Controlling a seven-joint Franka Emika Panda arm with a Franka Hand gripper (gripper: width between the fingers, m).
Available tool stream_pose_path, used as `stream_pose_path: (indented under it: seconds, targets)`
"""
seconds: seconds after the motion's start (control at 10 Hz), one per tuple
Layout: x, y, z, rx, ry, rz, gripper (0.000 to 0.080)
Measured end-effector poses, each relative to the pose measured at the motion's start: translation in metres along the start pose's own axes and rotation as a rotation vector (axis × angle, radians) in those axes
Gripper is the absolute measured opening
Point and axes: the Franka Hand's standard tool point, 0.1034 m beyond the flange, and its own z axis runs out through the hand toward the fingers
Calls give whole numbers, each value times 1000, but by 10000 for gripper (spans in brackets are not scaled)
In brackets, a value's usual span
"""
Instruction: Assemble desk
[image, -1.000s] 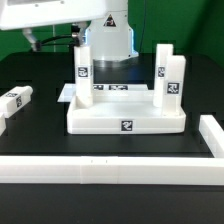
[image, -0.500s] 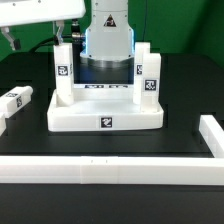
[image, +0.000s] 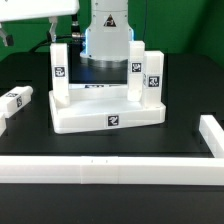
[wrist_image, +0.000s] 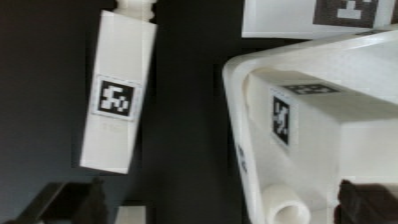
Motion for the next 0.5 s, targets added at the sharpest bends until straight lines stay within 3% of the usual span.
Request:
stream_pose_path:
  seconds: [0.1,0.5]
  targets:
    - [-2,6,-4,7,3,5,649]
    - [-10,12,10,8,9,-15,649]
